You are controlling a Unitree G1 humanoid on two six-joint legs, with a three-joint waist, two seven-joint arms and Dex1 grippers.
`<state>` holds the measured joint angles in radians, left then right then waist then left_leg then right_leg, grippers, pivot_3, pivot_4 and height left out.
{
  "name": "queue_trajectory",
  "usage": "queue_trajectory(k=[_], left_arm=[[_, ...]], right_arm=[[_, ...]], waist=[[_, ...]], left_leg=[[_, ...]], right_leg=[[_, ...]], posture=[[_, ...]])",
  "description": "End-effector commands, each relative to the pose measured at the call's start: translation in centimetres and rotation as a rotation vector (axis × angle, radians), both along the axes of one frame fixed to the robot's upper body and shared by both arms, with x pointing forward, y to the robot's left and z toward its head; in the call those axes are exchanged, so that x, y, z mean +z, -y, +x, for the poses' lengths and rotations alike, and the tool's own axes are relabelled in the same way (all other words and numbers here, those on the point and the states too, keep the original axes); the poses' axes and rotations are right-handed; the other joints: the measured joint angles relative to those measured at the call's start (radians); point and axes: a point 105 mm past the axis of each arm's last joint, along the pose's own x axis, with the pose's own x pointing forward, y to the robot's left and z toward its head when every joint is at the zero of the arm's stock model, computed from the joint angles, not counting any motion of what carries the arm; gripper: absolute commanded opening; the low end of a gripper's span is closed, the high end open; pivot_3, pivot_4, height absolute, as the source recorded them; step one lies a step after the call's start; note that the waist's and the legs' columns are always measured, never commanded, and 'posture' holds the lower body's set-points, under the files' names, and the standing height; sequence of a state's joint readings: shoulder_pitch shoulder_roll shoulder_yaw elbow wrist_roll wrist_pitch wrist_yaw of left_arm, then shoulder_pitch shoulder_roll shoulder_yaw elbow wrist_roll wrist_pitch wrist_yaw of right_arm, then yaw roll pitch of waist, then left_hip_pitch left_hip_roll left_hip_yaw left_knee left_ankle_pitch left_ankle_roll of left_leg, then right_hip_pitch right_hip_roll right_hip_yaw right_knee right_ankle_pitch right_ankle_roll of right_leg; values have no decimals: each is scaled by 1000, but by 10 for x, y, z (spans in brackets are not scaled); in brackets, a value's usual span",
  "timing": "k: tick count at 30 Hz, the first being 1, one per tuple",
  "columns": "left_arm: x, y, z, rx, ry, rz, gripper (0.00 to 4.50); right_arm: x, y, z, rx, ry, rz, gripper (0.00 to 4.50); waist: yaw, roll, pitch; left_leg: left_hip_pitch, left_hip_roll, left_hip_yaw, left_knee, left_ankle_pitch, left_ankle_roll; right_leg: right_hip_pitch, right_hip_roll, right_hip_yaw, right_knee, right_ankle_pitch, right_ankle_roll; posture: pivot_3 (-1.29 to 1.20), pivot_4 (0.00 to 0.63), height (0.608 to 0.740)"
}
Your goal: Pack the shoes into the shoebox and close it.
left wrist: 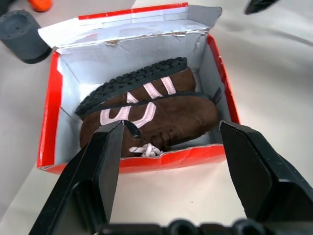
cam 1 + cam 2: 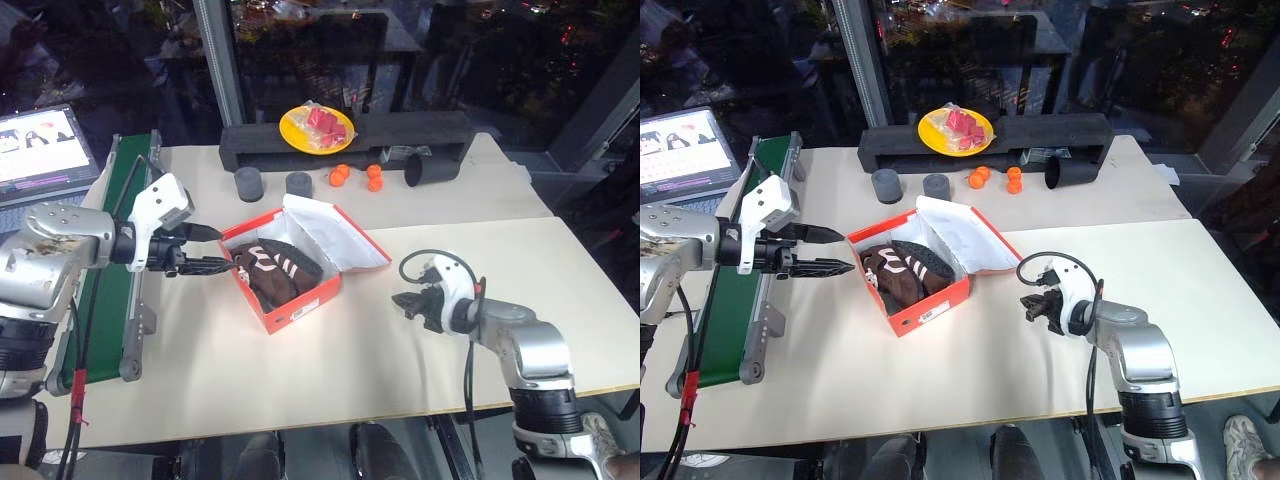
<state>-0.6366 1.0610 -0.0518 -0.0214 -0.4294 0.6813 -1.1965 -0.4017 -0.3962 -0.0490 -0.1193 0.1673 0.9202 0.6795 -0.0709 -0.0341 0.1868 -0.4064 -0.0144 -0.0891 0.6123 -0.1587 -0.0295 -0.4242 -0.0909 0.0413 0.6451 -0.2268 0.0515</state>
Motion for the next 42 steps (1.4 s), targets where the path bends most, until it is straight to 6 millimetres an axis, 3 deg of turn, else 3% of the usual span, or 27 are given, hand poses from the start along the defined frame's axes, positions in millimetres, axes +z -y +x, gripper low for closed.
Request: queue_trajectory(k=[1, 8, 15, 20, 23, 25, 30, 35, 40, 42], left_arm=[[21, -13, -7, 20, 43, 9, 4471], [34, -21, -12, 58, 80, 29, 4471], [36, -25, -19, 82, 77, 33, 4471], [32, -32, -26, 113, 50, 47, 4471], [31, -35, -28, 123, 43, 51, 4471], [31, -35, -29, 122, 42, 52, 4471], [29, -38, -25, 137, 50, 65, 4471], [31, -40, -24, 146, 61, 63, 4471], [27, -35, -24, 139, 60, 44, 4471], [22, -31, -23, 132, 57, 31, 4471]], right_arm=[[13, -11, 23, 15, 103, -18, 0], [-4, -27, 49, 29, 76, 42, 0], [4, -34, 66, -10, 157, 137, 0], [55, -32, 59, -86, 357, 522, 0], [90, -39, 43, -42, 412, 745, 0], [105, -49, 33, 20, 424, 801, 0], [115, -94, -2, 289, 348, 733, 0], [107, -114, -21, 423, 271, 632, 0], [79, -148, -11, 497, 200, 399, 0], [60, -162, 3, 523, 197, 218, 0]], waist=[[0, 0, 0], [5, 0, 0], [2, 0, 0], [-2, 0, 0], [0, 0, 1], [0, 0, 1], [1, 0, 1], [2, 0, 1], [-2, 0, 1], [-1, 0, 1]], left_leg=[[0, 0, 0, 0, 0, 0], [0, 0, 0, -1, 0, 0], [0, 0, 0, -1, 0, 0], [0, 1, 0, -2, 0, 0], [0, 2, 0, -2, 0, 0], [1, 2, 0, -1, 0, 0], [2, 2, 0, -2, 0, 0], [1, 4, 0, -2, 0, 0], [2, 4, 1, -1, 0, 0], [2, 7, 3, -1, 0, 0]], right_leg=[[0, 0, 0, 0, 0, 0], [0, 0, 0, -1, 0, 0], [0, 0, 0, -1, 0, 0], [0, 1, 0, -1, 0, 0], [-1, 2, 0, 1, 0, 0], [0, 2, 0, 1, 0, 0], [0, 2, 0, 1, 0, 0], [0, 3, 0, 1, 0, -1], [0, 4, 0, 0, 1, -1], [-1, 6, 1, 0, 1, -2]], posture=[[0, 150, 740], [0, 150, 740], [0, 150, 740], [0, 150, 740], [0, 150, 740], [0, 150, 740], [0, 150, 740], [0, 150, 740], [0, 150, 740], [0, 150, 740]])
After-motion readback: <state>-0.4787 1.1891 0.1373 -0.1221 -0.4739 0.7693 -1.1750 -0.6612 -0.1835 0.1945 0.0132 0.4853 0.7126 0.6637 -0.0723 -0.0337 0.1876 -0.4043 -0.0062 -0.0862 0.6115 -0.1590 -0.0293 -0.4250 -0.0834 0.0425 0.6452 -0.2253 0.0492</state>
